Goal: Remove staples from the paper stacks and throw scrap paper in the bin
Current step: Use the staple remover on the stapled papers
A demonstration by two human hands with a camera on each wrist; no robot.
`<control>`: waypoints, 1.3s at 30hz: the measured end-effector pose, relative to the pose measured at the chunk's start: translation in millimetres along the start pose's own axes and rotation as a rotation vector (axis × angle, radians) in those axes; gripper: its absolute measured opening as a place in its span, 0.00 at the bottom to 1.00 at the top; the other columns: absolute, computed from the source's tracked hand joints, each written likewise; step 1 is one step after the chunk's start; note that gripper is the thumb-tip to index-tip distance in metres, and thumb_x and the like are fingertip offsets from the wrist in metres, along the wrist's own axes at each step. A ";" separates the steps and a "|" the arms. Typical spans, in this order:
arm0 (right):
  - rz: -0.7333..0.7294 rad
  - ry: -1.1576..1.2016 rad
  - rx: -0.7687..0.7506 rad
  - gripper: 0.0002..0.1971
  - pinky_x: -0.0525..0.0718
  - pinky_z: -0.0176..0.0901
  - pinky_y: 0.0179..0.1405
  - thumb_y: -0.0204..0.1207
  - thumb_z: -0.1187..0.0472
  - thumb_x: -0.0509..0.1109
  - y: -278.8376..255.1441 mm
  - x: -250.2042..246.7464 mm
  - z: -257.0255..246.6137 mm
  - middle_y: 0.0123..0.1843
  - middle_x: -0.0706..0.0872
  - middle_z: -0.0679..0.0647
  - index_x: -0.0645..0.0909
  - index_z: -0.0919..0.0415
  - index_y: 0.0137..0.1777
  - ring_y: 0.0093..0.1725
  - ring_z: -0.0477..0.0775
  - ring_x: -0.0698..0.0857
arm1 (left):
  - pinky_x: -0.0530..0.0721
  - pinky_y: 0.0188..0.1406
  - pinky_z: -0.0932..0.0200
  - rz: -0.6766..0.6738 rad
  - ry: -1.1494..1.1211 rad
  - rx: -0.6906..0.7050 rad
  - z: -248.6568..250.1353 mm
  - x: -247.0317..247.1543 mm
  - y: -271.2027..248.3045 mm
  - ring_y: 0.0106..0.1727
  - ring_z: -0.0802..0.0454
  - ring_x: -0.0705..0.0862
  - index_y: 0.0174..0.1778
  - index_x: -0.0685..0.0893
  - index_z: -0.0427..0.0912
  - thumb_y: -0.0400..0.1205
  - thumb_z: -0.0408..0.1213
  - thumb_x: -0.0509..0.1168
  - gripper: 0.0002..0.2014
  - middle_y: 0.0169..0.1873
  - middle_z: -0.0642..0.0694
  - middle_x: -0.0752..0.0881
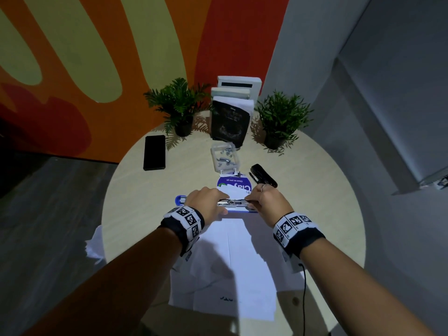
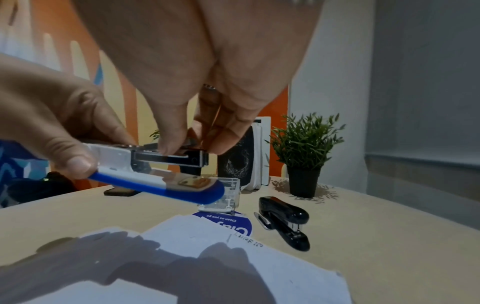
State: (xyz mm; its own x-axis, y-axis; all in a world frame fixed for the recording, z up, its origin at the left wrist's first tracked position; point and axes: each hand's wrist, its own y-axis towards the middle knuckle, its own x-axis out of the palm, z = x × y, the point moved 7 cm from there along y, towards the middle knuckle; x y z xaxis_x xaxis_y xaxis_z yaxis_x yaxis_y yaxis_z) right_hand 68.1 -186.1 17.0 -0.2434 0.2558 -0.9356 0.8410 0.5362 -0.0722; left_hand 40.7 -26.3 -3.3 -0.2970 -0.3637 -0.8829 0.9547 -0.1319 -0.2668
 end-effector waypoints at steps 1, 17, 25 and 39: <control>-0.007 -0.017 0.013 0.05 0.87 0.55 0.48 0.76 0.65 0.72 0.6 1.4 0.4 0.47 0.85 0.57 0.90 0.60 0.48 0.48 0.57 0.83 | 0.75 0.38 0.55 -0.003 0.006 0.003 1.1 0.2 -0.1 0.46 0.43 0.85 0.54 0.88 0.57 0.78 0.48 0.71 0.10 0.44 0.50 0.90; 0.044 0.049 -0.043 0.06 0.84 0.45 0.42 0.70 0.63 0.78 1.4 -4.0 -4.9 0.39 0.86 0.47 0.87 0.51 0.37 0.41 0.48 0.82 | 0.80 0.39 0.55 -0.048 -0.025 0.011 -3.3 3.4 -2.1 0.43 0.47 0.85 0.45 0.87 0.56 0.75 0.46 0.71 0.05 0.35 0.53 0.90; 0.053 0.033 -0.053 0.05 0.84 0.47 0.43 0.71 0.61 0.78 6.7 -1.7 -2.0 0.40 0.87 0.47 0.88 0.49 0.38 0.42 0.49 0.84 | 0.79 0.38 0.55 -0.046 -0.034 0.017 -5.6 3.8 2.3 0.42 0.48 0.85 0.45 0.87 0.56 0.75 0.47 0.71 0.04 0.34 0.53 0.90; 0.140 -0.109 -0.103 0.09 0.83 0.46 0.53 0.81 0.55 0.68 -7.2 -6.9 18.2 0.67 0.81 0.50 0.88 0.50 0.57 0.57 0.56 0.81 | 0.85 0.43 0.52 -0.027 -0.160 -0.023 -23.1 7.1 2.6 0.43 0.47 0.86 0.47 0.86 0.56 0.75 0.49 0.70 0.07 0.36 0.54 0.89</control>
State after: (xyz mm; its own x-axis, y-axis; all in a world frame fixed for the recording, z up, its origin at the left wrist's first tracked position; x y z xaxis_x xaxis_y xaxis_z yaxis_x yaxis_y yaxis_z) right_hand 72.5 -206.4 17.7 -0.0697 0.2483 -0.9662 0.8076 0.5826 0.0915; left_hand 41.5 -8.0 -19.2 -0.3199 -0.5030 -0.8029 0.9460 -0.1232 -0.2998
